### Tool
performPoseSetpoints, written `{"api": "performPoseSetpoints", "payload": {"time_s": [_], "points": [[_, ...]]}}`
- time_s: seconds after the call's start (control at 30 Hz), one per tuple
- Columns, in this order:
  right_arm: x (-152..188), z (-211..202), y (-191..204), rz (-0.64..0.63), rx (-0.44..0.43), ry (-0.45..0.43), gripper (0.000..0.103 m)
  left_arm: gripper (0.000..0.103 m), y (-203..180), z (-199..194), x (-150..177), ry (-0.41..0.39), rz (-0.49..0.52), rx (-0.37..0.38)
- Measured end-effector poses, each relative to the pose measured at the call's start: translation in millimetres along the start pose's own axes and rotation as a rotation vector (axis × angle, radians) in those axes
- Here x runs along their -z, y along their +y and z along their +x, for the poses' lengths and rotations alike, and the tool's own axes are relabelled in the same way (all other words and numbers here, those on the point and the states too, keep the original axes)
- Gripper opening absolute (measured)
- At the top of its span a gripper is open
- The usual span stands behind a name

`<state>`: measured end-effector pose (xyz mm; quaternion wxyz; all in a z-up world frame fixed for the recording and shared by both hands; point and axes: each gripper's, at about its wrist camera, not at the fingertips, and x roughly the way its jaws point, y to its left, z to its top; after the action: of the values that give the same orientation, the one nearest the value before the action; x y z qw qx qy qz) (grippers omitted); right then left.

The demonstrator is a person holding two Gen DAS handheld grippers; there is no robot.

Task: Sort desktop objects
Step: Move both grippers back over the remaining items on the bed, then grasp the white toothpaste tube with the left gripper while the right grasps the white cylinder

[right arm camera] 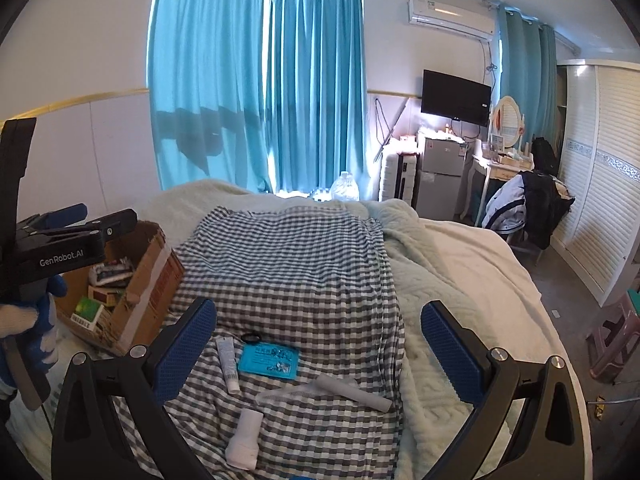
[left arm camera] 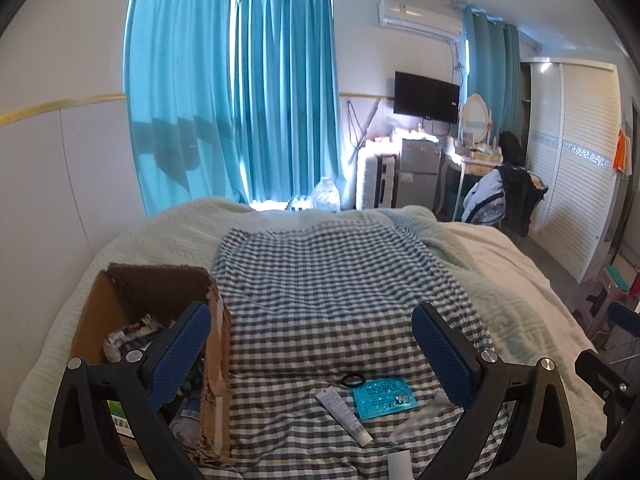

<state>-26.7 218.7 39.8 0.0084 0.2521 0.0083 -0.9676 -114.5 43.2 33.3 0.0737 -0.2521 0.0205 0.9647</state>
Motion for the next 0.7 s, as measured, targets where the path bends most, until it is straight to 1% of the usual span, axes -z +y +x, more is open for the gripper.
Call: {"api": "performPoseSetpoints", "payload": {"time_s": [0.1, 0.17, 0.23, 0.37, 0.47, 0.57, 0.7], "points": [[7, 10, -3, -0.004, -0.029, 0.011, 0.103, 0.102, 1, 17, 9, 0.050, -0.030, 0.014], [13, 18, -5, -0.005, -0.044, 0.023, 0.103, 0.101, -1, 26, 17, 0.070, -0.030, 0.003], [20, 27, -8, -0.013, -0.056, 0.042, 0.101, 0.098, -4, 37, 23, 0.095, -0.018, -0.005], [32, 47, -14, -0.047, -0.044, 0.094, 0.092, 0.097, -10, 60, 38, 0.149, -0.006, -0.010], [43, 61, -20, -0.055, -0.044, 0.120, 0.092, 0.097, -14, 77, 52, 0.192, 0.006, -0.014], [54, 78, -27, -0.033, -0.044, 0.144, 0.092, 0.097, -19, 95, 69, 0.244, 0.017, -0.025], [73, 109, -46, 0.038, 0.003, 0.206, 0.092, 0.097, -26, 116, 89, 0.303, 0.031, -0.033]]}}
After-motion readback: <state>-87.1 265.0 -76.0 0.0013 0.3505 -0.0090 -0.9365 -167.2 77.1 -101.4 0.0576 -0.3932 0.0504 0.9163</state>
